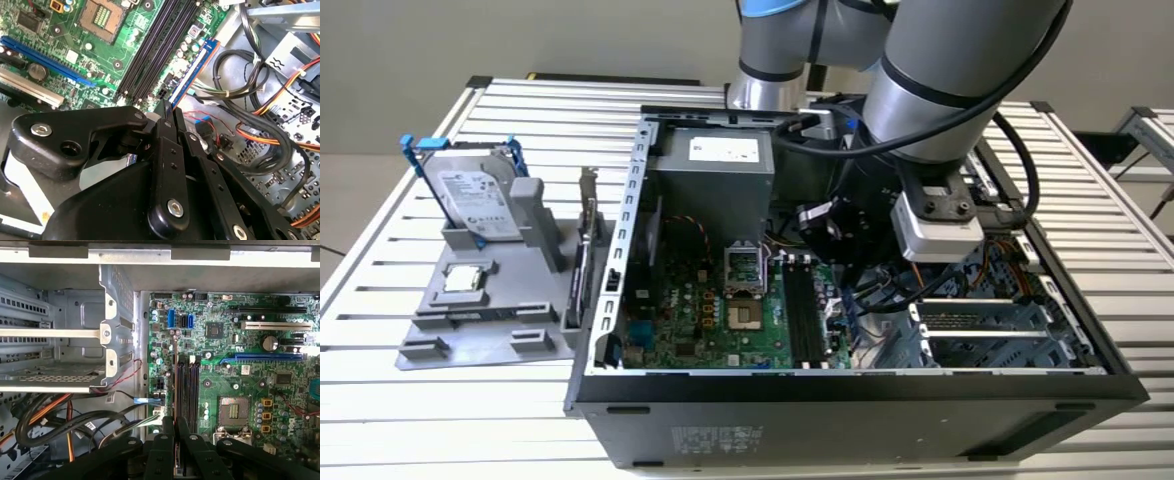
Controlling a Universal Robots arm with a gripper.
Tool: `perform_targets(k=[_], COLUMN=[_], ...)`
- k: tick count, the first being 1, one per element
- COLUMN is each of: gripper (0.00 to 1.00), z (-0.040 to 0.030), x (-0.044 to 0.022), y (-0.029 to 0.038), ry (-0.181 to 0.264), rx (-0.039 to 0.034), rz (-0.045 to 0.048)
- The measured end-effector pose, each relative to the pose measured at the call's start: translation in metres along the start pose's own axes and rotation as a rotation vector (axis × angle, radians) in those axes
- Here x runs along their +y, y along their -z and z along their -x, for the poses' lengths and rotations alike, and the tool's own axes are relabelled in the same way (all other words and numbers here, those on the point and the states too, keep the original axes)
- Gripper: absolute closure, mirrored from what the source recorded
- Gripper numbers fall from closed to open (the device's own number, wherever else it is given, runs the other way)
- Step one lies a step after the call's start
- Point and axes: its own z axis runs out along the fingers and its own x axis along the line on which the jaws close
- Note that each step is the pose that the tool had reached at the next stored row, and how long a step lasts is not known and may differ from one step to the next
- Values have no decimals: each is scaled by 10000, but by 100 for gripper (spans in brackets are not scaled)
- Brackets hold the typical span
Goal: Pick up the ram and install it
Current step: 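Insert the ram into the slot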
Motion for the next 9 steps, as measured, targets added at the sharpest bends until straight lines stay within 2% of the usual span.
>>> perform_targets(k=[4, 9], gripper=[100, 100], z=[3, 8], x=[-15, -65], y=[-23, -60], ry=[-223, -247], rx=[6, 7], rz=[-2, -4])
